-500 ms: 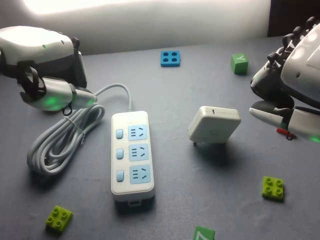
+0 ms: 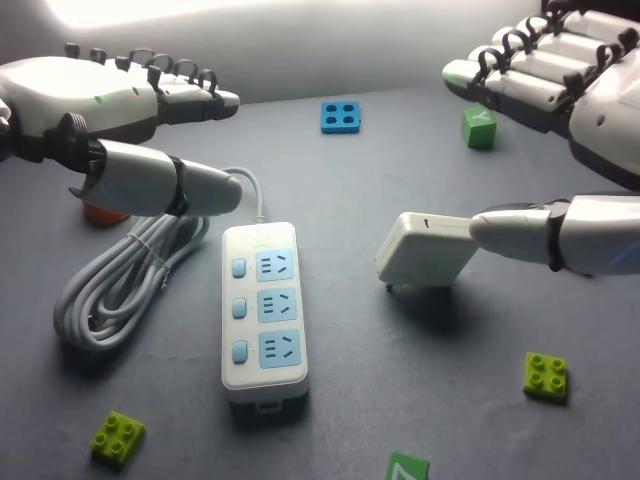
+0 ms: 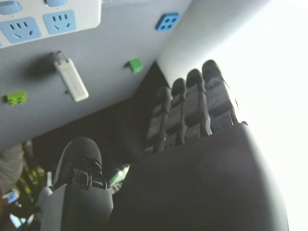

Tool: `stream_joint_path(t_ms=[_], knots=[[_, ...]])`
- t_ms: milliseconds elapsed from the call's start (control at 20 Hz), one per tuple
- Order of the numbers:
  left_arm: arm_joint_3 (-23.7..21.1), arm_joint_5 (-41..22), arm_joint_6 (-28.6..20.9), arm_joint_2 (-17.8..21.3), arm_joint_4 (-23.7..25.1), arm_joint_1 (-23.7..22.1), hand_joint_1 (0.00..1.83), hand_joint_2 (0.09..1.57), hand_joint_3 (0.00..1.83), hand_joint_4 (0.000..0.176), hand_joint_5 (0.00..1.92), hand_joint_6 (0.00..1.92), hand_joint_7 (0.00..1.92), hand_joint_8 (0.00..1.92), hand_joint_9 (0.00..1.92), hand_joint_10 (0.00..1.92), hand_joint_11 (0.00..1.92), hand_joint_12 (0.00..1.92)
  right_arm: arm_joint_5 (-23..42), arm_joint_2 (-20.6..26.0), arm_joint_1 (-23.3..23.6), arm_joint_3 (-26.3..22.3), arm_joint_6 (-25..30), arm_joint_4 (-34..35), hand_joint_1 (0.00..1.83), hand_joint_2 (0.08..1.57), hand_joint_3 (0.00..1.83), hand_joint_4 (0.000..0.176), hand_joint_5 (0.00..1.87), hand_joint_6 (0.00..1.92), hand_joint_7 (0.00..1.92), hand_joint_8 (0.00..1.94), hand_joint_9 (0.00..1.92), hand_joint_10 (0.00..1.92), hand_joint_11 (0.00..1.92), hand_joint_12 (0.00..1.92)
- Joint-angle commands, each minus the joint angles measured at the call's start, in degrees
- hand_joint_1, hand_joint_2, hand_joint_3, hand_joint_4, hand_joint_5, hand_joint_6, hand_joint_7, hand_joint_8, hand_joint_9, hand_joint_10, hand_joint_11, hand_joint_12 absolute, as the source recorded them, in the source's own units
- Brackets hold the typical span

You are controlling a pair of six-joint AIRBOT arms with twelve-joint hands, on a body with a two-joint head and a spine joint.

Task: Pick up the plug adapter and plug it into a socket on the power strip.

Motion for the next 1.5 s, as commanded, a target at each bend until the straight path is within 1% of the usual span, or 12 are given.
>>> stream_joint_path(t_ms=[0,50,150,250,350,400,500,700,900,1100,1250,1450], knots=[[0.0,-0.6,0.0,0.2,-0.1,-0.5,0.0,1.25,0.0,0.0,0.09,0.01,0.08,0.01,0.06,0.0,0.0,0.23,3.0,-0.1,1.2,0.6,0.0,0.6,0.04,1.16,0.0,0.0,0.11,0.0,0.14,0.0,0.13,0.0,0.0,0.33],[-0.1,-0.6,0.0,0.3,-0.1,-0.4,0.0,1.24,0.0,0.0,0.08,0.0,0.07,0.0,0.06,0.0,0.0,0.21,1.6,-0.5,1.7,1.2,0.0,2.2,0.05,1.17,0.01,0.0,0.1,0.0,0.13,0.0,0.13,0.0,0.0,0.33],[-0.7,-1.2,-0.8,0.3,-0.1,-0.3,0.0,1.25,0.0,0.0,0.07,0.0,0.07,0.0,0.05,0.0,0.0,0.2,-2.0,-2.1,2.8,3.3,-1.1,8.9,0.26,1.17,0.0,0.0,0.12,0.0,0.13,0.0,0.12,0.0,0.0,0.31],[-2.3,-2.6,-2.3,0.6,-0.1,0.2,0.0,1.26,0.0,0.0,0.07,0.0,0.07,0.0,0.06,0.0,0.0,0.2,-5.4,-4.5,3.9,6.3,-5.7,19.9,0.4,1.15,0.0,0.0,0.15,0.0,0.15,0.0,0.15,0.0,0.0,0.45],[-4.1,-2.9,-0.8,0.9,-0.1,0.0,0.0,1.26,0.0,0.0,0.07,0.0,0.07,0.0,0.06,0.0,0.0,0.22,-8.1,-6.9,4.6,9.4,-10.4,28.7,0.51,1.13,0.0,0.0,0.11,0.0,0.11,0.0,0.12,0.0,0.0,0.43],[-4.9,-3.6,-0.3,1.1,-0.1,0.0,0.0,1.26,0.0,0.0,0.08,0.0,0.08,0.0,0.06,0.0,0.0,0.23,-8.3,-7.7,4.7,10.3,-10.7,29.6,0.59,1.11,0.0,0.0,0.11,0.0,0.11,0.0,0.12,0.0,0.0,0.42],[-6.9,-5.2,-0.3,1.6,-0.1,0.6,0.0,1.25,0.0,0.0,0.06,0.0,0.07,0.0,0.06,0.0,0.0,0.25,-9.7,-9.8,5.1,12.8,-11.1,31.7,0.59,1.16,0.01,0.0,0.07,0.0,0.05,0.0,0.07,0.0,0.0,0.27],[-10.8,-8.9,1.3,1.9,-0.1,2.3,0.0,1.27,0.0,0.0,0.05,0.0,0.06,0.0,0.03,0.0,0.0,0.2,-13.6,-13.0,5.2,16.6,-15.0,40.8,0.82,1.13,0.0,0.0,0.07,0.0,0.04,0.0,0.03,0.0,0.0,0.29],[-13.7,-10.6,2.4,2.3,-0.1,2.8,0.0,1.26,0.0,0.0,0.06,0.0,0.07,0.0,0.05,0.0,0.0,0.27,-16.0,-15.7,4.9,19.3,-17.0,46.8,0.93,1.11,0.0,0.0,0.13,0.01,0.09,0.01,0.07,0.01,0.0,0.37],[-15.8,-9.0,2.3,3.1,-0.1,5.8,0.0,1.27,0.0,0.0,0.07,0.0,0.07,0.0,0.06,0.0,0.0,0.3,-17.0,-18.1,3.9,21.9,-18.0,51.3,0.91,1.13,0.0,0.0,0.1,0.0,0.05,0.0,0.04,0.0,0.0,0.28],[-16.1,-9.2,0.6,3.4,-0.1,7.3,0.0,1.27,0.0,0.0,0.07,0.0,0.06,0.0,0.05,0.0,0.0,0.25,-18.4,-19.2,1.8,23.1,-22.5,62.7,0.94,1.13,0.0,0.0,0.12,0.0,0.06,0.0,0.04,0.0,0.0,0.29],[-17.6,-9.6,0.2,3.2,-0.1,9.4,0.0,1.27,0.0,0.0,0.08,0.01,0.07,0.0,0.06,0.0,0.0,0.24,-19.8,-20.5,0.0,24.5,-23.6,62.7,0.93,1.13,0.0,0.0,0.11,0.0,0.06,0.01,0.05,0.01,0.0,0.35]])
